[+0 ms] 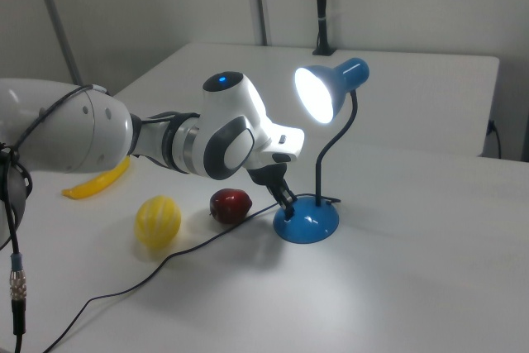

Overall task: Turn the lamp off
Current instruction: 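Press down on the switch on the blue lamp base with the gripper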

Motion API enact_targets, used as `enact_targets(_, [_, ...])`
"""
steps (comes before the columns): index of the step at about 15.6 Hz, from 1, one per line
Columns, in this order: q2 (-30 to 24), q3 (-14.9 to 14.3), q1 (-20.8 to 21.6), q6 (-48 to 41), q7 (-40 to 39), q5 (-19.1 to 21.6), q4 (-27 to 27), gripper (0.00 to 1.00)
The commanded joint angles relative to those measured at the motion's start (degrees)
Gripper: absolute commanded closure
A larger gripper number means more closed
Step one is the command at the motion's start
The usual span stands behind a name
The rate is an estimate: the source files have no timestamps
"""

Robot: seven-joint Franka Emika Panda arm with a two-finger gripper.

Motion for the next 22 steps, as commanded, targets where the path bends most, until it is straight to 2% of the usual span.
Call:
enact_targets(1, [0.43, -0.62, 0.76, 0.92, 1.79, -1.46, -0.65, 1.0])
enact_targets(12, [0.43, -0.62, 1.64, 0.74, 1.79, -4.89, -6.1, 1.0])
enact_targets(22, [0.35, -0.62, 1.55, 0.39, 1.79, -5.77, -7.07, 1.0])
